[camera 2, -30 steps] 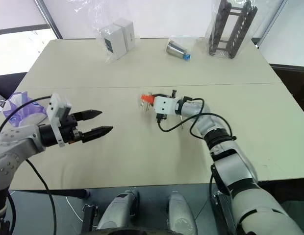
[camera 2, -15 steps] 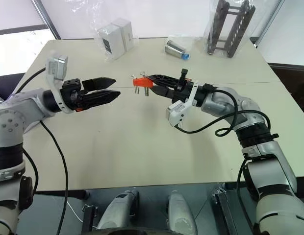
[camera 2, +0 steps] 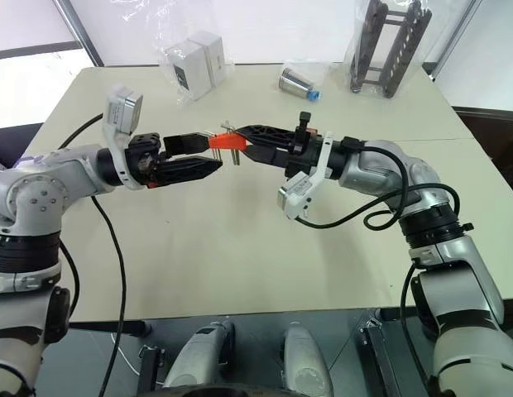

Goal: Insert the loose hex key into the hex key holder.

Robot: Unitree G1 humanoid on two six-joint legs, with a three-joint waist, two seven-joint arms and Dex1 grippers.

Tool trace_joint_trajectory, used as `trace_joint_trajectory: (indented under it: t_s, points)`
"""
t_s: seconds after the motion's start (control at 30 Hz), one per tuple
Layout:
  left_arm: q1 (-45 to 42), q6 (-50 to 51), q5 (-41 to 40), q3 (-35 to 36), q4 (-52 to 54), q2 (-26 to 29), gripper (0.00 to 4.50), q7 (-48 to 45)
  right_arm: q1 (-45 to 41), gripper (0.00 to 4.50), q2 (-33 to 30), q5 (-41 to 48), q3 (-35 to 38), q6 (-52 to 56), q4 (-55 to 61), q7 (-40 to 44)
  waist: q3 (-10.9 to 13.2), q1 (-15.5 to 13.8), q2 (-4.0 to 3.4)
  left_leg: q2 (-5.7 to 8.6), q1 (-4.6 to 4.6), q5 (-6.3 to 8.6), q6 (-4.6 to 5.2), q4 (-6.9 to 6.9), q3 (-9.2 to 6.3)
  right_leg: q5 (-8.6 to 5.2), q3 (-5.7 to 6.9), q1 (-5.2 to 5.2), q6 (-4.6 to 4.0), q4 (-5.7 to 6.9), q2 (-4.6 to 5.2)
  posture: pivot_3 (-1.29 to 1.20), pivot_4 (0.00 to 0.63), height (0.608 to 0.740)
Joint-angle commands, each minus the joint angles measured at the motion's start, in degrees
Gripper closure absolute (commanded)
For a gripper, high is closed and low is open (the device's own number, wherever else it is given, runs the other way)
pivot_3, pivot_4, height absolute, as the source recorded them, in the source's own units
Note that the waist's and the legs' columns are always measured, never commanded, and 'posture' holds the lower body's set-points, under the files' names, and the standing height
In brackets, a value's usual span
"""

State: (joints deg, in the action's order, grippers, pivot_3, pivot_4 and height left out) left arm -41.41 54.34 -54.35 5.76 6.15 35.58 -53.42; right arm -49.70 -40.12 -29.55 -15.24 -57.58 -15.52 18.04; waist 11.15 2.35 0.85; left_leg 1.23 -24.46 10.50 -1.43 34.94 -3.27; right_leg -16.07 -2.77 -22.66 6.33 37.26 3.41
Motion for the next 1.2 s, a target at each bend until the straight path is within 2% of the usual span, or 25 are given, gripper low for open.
trace_joint_trajectory:
  t_s: [0.03,1.03,1.2]
  points:
    - [-2.2,-1.0,-0.1,1.3,0.3,-0.5,0.00,0.3,-0.3,3.50,0.3,2.5,1.1,0.7,2.6,0.7,0.0,0.0,0.00,0.00,0.00,0.00,0.00,0.00,0.00,0.00,0.00,0.00,0.00,0.00,0.00,0.00,0.150,0.740]
    - [-2.3,-2.3,2.4,-0.3,-0.7,-3.2,0.00,-0.2,0.4,3.50,1.7,6.1,1.4,4.3,6.6,6.1,0.0,-0.1,0.00,0.00,0.00,0.00,0.00,0.05,-0.01,0.00,0.01,0.01,0.01,0.03,0.00,0.00,0.150,0.740]
    - [-2.7,-2.3,2.6,0.1,-0.8,-4.0,2.37,0.1,0.8,3.50,1.7,6.2,1.5,4.8,7.2,6.3,0.0,-0.1,0.00,0.00,0.00,0.00,0.00,0.05,-0.01,0.00,0.01,0.01,0.01,0.03,0.00,0.00,0.150,0.740]
